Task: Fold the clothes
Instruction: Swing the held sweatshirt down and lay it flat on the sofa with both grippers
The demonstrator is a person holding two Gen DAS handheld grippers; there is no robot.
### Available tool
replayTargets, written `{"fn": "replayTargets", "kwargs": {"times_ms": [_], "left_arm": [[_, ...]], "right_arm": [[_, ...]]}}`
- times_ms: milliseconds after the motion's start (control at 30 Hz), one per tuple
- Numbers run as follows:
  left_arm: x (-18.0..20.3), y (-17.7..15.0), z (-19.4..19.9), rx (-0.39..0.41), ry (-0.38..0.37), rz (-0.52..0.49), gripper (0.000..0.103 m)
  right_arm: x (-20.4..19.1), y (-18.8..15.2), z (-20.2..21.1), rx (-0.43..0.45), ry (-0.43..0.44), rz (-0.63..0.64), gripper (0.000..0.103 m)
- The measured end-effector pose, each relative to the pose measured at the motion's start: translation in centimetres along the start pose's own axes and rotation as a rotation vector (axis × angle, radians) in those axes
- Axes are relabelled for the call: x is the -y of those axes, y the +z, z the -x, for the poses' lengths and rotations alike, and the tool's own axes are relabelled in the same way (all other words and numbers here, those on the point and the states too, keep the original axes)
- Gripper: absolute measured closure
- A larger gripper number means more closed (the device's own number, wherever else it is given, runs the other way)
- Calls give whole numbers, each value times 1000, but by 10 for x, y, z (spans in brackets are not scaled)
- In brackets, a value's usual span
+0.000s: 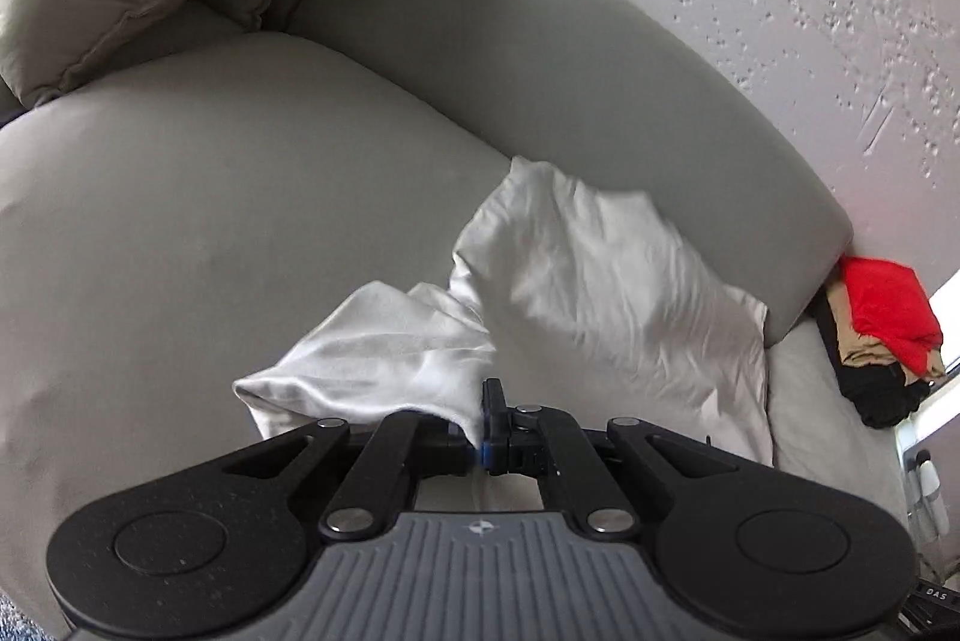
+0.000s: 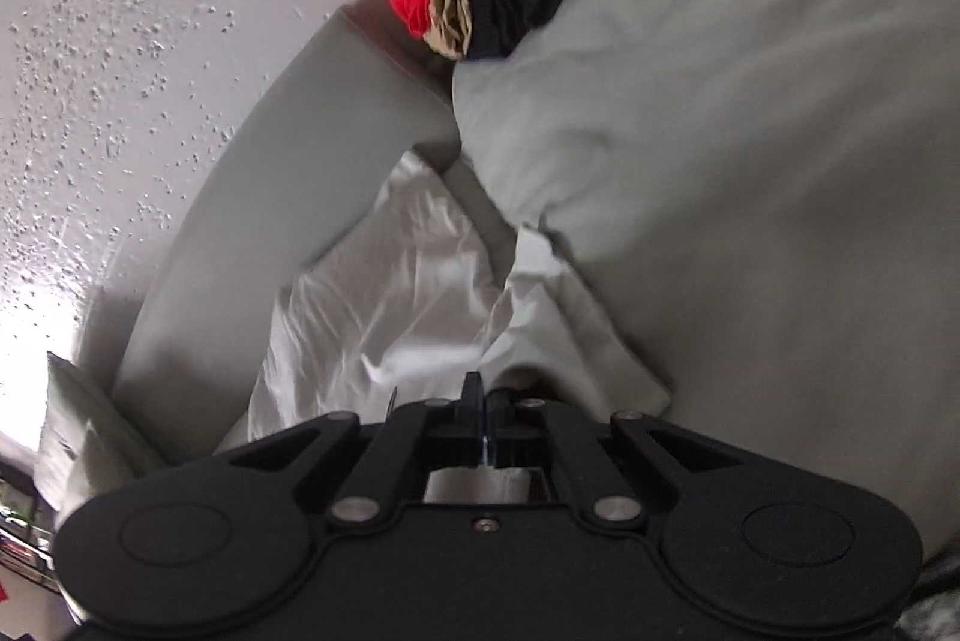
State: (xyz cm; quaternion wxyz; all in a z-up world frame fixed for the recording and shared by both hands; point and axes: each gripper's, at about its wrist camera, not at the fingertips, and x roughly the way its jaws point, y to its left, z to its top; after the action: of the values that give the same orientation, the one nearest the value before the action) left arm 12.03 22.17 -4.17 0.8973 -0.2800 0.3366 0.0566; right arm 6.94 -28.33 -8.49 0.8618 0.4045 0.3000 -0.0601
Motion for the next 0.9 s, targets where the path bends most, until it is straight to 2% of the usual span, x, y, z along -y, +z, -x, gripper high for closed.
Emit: {"fn": "replayTargets", "kwargs": {"times_ms": [200, 333, 467, 633, 767, 867, 900], "left_arm": [[9, 15, 44, 23, -100, 8, 103], [13, 6, 64, -9, -83, -57, 103], [14, -16, 68, -49, -9, -148, 103], [2, -49, 38, -136, 109, -204, 102], [3, -73, 15, -205, 259, -326, 97], [2, -82, 18, -218, 378, -404, 92], [3, -83, 27, -198, 410, -419, 91]], "right_arm": [[-27, 20, 36, 58, 16, 80, 102], [-32, 19, 64, 47, 5, 118, 102], [-21, 9, 68, 12, -41, 134, 102], [-1, -5, 59, -39, -114, 140, 102], [10, -15, 45, -81, -187, 184, 102], [11, -21, 44, -121, -213, 244, 96], [9, -23, 50, -120, -220, 268, 91]]}}
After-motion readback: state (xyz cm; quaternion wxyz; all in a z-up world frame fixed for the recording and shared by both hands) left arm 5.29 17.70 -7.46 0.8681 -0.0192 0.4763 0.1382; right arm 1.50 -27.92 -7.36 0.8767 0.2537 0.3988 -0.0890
